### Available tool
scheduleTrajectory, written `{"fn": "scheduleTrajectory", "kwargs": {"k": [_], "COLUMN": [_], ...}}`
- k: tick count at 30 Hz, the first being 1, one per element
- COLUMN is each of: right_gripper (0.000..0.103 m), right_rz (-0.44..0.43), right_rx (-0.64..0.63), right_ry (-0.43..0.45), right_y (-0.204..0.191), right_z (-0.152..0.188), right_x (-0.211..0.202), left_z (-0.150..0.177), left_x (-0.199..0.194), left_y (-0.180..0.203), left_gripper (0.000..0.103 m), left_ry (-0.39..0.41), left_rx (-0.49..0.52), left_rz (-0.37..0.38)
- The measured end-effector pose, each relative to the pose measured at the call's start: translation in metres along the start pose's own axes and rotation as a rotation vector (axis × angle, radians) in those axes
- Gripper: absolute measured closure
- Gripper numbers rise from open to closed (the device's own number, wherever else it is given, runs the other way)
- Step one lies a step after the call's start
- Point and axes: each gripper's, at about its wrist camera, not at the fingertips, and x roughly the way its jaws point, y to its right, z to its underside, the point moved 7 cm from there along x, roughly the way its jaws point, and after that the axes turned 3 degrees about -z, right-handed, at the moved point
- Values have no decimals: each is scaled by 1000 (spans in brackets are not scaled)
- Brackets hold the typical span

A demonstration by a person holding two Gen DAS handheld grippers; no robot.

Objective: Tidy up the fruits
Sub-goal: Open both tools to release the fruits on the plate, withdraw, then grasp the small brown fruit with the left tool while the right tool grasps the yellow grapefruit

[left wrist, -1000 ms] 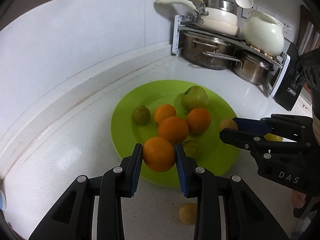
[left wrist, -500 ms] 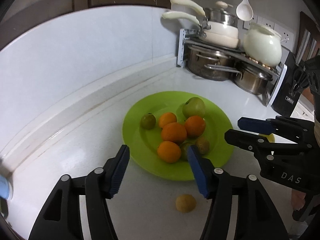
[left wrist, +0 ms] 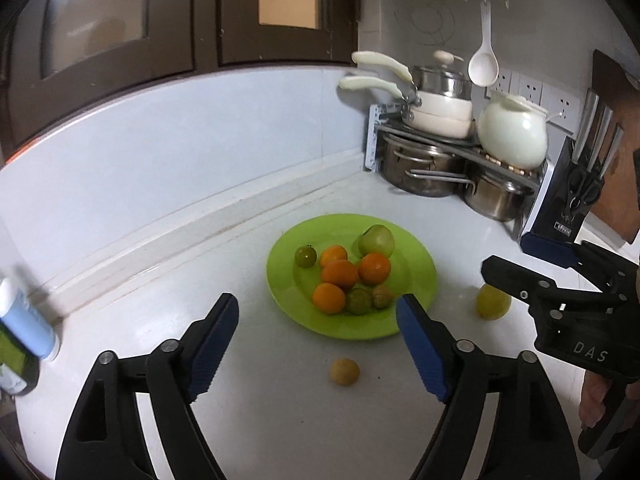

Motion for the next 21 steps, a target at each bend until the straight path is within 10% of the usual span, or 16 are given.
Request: {"fn": "scheduleTrajectory", "kwargs": {"k": [21], "right_gripper": [30], "right_rz": [139], "right_rx": [75], "right_ry": [-48], "right_y": [42], "right_z": [63], "right_x": [-23], "left_z": [65], "left_x": [-5], "left_y": [15], "left_gripper": [14], "left_ry": [-69], "left_rx": [-70], "left_rz": [-82]}}
